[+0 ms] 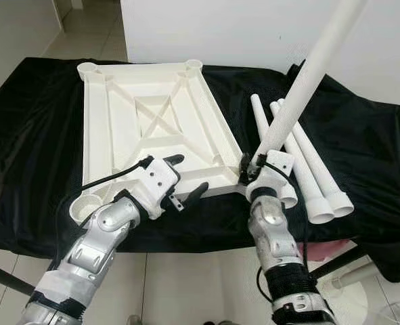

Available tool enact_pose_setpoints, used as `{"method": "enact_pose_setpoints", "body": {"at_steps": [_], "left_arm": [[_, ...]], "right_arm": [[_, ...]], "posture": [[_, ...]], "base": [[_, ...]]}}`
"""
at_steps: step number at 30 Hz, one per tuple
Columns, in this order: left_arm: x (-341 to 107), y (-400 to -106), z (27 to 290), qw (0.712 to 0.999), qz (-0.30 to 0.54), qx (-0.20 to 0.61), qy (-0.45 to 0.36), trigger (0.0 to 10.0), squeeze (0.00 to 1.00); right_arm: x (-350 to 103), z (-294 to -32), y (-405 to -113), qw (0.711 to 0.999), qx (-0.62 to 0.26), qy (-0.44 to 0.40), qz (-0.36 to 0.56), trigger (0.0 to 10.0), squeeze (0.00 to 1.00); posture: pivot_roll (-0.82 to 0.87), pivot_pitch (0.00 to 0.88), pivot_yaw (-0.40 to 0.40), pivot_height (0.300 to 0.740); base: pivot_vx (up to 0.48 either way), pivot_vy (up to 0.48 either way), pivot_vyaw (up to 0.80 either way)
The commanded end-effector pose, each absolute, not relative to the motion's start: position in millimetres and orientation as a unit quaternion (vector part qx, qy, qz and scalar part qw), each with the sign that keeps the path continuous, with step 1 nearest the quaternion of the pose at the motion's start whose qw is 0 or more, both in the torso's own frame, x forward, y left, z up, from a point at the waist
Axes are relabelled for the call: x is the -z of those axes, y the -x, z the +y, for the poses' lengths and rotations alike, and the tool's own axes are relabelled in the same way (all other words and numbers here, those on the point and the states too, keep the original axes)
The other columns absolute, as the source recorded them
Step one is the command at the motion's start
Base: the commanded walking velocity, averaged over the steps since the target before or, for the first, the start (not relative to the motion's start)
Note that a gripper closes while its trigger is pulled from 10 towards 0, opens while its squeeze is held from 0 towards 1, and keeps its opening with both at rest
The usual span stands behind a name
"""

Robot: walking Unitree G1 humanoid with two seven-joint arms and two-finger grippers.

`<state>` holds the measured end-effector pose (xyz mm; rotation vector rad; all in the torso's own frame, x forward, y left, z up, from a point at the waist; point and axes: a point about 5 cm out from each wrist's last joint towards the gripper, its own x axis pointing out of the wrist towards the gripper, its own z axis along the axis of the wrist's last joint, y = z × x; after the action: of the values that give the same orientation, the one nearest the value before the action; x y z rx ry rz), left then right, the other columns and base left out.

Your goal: Building children table

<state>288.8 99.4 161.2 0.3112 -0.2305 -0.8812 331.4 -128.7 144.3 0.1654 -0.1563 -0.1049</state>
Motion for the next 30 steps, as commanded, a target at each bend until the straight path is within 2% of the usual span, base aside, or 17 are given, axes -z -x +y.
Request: {"method": "enact_pose_setpoints", "body": {"at_steps": [1, 3, 4, 5, 12, 24, 25, 26, 27, 28, 29, 30], "left_arm": [[-154.8, -283.9, 93.9, 0.868, -0.099, 0.461, -0.157, 10.0, 0.0], [-154.4, -283.5, 93.2, 0.867, -0.098, 0.463, -0.157, 10.0, 0.0], [-154.3, -283.7, 93.1, 0.867, -0.097, 0.463, -0.157, 10.0, 0.0], [-154.3, -283.9, 92.8, 0.867, -0.097, 0.464, -0.156, 10.0, 0.0], [-151.2, -281.4, 86.5, 0.866, -0.085, 0.472, -0.142, 10.0, 0.0], [-142.8, -273.7, 71.4, 0.867, -0.04, 0.484, -0.112, 10.0, 0.0], [-138.3, -273.1, 67.7, 0.871, -0.008, 0.48, -0.102, 10.0, 0.0], [-138.3, -273.1, 67.7, 0.871, -0.008, 0.48, -0.102, 10.0, 0.0], [-137.6, -273.0, 66.6, 0.873, -0.003, 0.478, -0.098, 10.0, 0.0], [-137.6, -272.9, 65.9, 0.873, 0.0, 0.478, -0.095, 10.0, 0.0], [-137.7, -273.1, 65.7, 0.873, 0.001, 0.478, -0.095, 10.0, 0.0], [-137.7, -273.1, 65.7, 0.873, 0.001, 0.478, -0.095, 10.0, 0.0]], "right_arm": [[-148.4, -135.2, -331.0, 0.992, 0.017, -0.082, -0.099, 10.0, 0.92], [-151.4, -139.5, -331.6, 0.991, -0.003, -0.077, -0.109, 10.0, 0.92], [-152.2, -141.4, -332.1, 0.991, -0.009, -0.067, -0.111, 10.0, 0.28], [-152.2, -143.0, -333.2, 0.992, -0.023, -0.06, -0.11, 10.0, 0.0], [-155.1, -148.9, -339.3, 0.984, -0.142, -0.02, -0.109, 10.0, 0.0], [-156.4, -157.1, -347.6, 0.964, -0.249, 0.027, -0.09, 10.0, 0.0], [-155.9, -163.9, -350.9, 0.964, -0.253, 0.029, -0.082, 6.7, 0.0], [-155.9, -163.9, -350.9, 0.964, -0.253, 0.029, -0.082, 6.7, 0.0], [-155.7, -166.1, -351.8, 0.964, -0.254, 0.03, -0.079, 3.6, 0.0], [-155.5, -167.8, -352.5, 0.963, -0.256, 0.029, -0.077, 3.6, 0.0], [-154.3, -170.1, -353.1, 0.964, -0.256, 0.027, -0.073, 0.0, 0.0], [-154.3, -170.1, -353.1, 0.964, -0.256, 0.027, -0.073, 0.0, 0.0]], "posture": [[0.05, 0.047, -0.055, 0.74], [0.05, 0.047, -0.055, 0.74], [0.04, 0.046, -0.055, 0.74], [0.04, 0.046, -0.053, 0.74], [0.04, 0.046, -0.047, 0.74], [0.05, 0.052, -0.052, 0.74], [0.05, 0.057, -0.055, 0.74], [0.05, 0.057, -0.055, 0.74], [0.05, 0.057, -0.055, 0.74], [0.05, 0.064, -0.057, 0.74], [0.05, 0.064, -0.057, 0.74], [0.05, 0.064, -0.057, 0.74]], "base": [[0.0, 0.0, 0.0], [0.0, 0.0, 0.0], [0.0, 0.0, 0.0], [0.0, 0.0, 0.0], [0.0, 0.0, 0.0], [0.0, 0.0, 0.0], [0.0, 0.0, 0.0], [0.0, 0.0, 0.0], [0.0, 0.0, 0.0], [0.0, 0.0, 0.0], [0.0, 0.0, 0.0], [0.0, 0.0, 0.0]]}}
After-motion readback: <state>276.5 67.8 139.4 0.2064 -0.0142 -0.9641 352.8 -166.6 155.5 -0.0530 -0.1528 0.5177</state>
